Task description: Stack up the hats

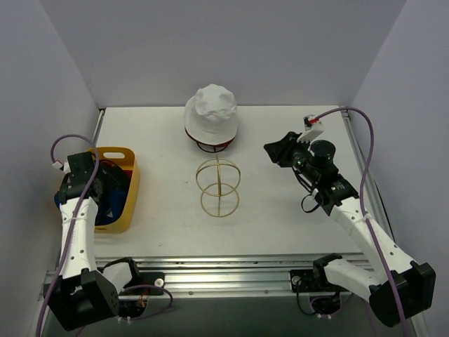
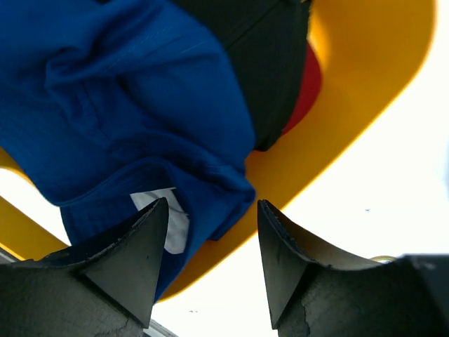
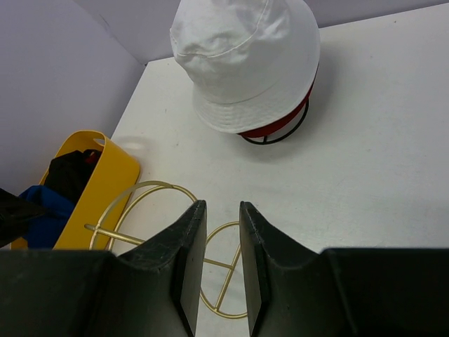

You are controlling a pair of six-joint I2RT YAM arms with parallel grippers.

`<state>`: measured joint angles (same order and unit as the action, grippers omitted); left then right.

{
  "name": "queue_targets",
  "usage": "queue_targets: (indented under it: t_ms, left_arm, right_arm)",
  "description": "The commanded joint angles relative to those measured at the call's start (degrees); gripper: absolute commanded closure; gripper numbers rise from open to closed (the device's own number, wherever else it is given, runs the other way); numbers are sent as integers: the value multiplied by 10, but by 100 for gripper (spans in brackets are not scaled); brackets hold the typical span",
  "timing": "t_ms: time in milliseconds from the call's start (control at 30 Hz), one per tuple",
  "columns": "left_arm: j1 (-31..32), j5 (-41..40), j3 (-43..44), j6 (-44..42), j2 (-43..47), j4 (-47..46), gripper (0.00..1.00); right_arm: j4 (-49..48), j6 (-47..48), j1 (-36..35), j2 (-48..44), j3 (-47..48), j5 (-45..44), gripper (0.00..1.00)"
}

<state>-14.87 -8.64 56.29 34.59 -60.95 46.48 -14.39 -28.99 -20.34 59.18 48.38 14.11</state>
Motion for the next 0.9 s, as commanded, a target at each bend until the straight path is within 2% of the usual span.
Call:
queue_targets:
  t_ms: [0, 33, 133, 167, 200, 300, 400, 467, 533, 600, 733, 767, 833, 867]
  left_arm:
    - [3, -30, -20, 18, 1, -17, 38]
    - [3, -30, -22, 18, -2, -18, 39]
    - [4, -26, -15, 15, -11, -21, 55]
    - [4, -23, -14, 14, -8, -23, 62]
    - [4, -16, -12, 10, -6, -26, 79]
    - [4, 30, 11, -13, 13, -36, 97]
    - [4, 81, 57, -30, 32, -18, 98]
    - [4, 92, 122, -43, 42, 3, 98]
    - [4, 142, 192, -62, 41, 17, 98]
    - [4, 162, 231, -69, 36, 37, 98]
    - [4, 278, 284, -83, 22, 21, 98]
    - [5, 336, 290, -82, 12, 6, 98]
    - [12, 377, 309, -75, 2, -7, 98]
    - [17, 423, 311, -71, -5, -38, 98]
  right_arm:
    - [-39, -6, -4, -2, 0, 17, 78]
    - [-39, -6, -5, -3, 0, 18, 78]
    - [-35, -5, -4, -10, 1, 16, 78]
    - [-34, -5, -4, -11, 2, 14, 77]
    - [-32, -4, -4, -12, 3, 13, 77]
    - [-33, -4, -5, -12, 3, 11, 78]
    - [-38, -5, -4, -12, 3, 17, 77]
    - [-44, -3, -4, -12, 3, 27, 75]
    - [-50, -1, -5, -13, 5, 33, 73]
    - [-52, 3, -6, -12, 7, 40, 69]
    - [-60, 11, -5, -7, 24, 55, 63]
    - [-64, 13, -6, 0, 28, 58, 62]
    - [-76, 12, -5, 11, 42, 81, 58]
    - [-80, 12, -5, 26, 59, 93, 57]
